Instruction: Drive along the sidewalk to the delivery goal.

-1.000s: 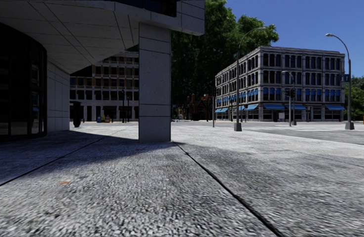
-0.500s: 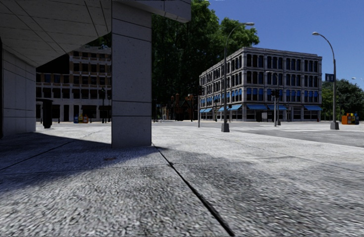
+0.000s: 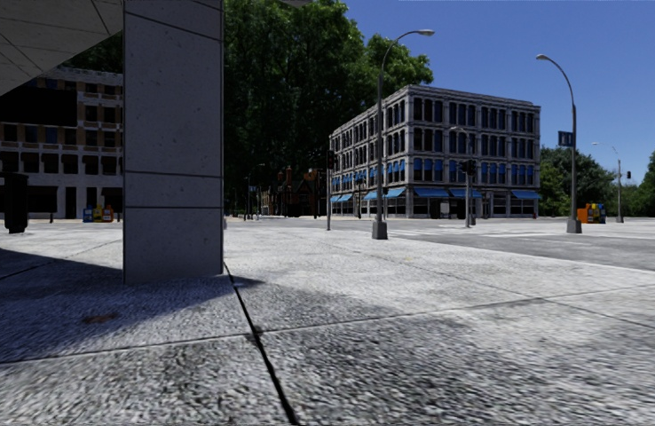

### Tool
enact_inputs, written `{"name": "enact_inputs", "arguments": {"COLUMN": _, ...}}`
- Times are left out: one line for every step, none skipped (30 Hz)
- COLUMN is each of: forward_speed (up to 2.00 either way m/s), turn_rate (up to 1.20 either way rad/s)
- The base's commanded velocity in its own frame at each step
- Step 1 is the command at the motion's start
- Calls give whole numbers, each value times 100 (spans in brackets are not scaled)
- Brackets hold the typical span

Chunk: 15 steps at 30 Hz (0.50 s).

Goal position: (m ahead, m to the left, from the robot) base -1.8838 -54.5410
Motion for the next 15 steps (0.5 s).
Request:
{"name": "enact_inputs", "arguments": {"forward_speed": 200, "turn_rate": 0}}
{"name": "enact_inputs", "arguments": {"forward_speed": 200, "turn_rate": 0}}
{"name": "enact_inputs", "arguments": {"forward_speed": 200, "turn_rate": 0}}
{"name": "enact_inputs", "arguments": {"forward_speed": 200, "turn_rate": 0}}
{"name": "enact_inputs", "arguments": {"forward_speed": 200, "turn_rate": 0}}
{"name": "enact_inputs", "arguments": {"forward_speed": 200, "turn_rate": 0}}
{"name": "enact_inputs", "arguments": {"forward_speed": 200, "turn_rate": 0}}
{"name": "enact_inputs", "arguments": {"forward_speed": 200, "turn_rate": 0}}
{"name": "enact_inputs", "arguments": {"forward_speed": 200, "turn_rate": 0}}
{"name": "enact_inputs", "arguments": {"forward_speed": 200, "turn_rate": 0}}
{"name": "enact_inputs", "arguments": {"forward_speed": 200, "turn_rate": 0}}
{"name": "enact_inputs", "arguments": {"forward_speed": 200, "turn_rate": 0}}
{"name": "enact_inputs", "arguments": {"forward_speed": 200, "turn_rate": 0}}
{"name": "enact_inputs", "arguments": {"forward_speed": 200, "turn_rate": 0}}
{"name": "enact_inputs", "arguments": {"forward_speed": 200, "turn_rate": 0}}
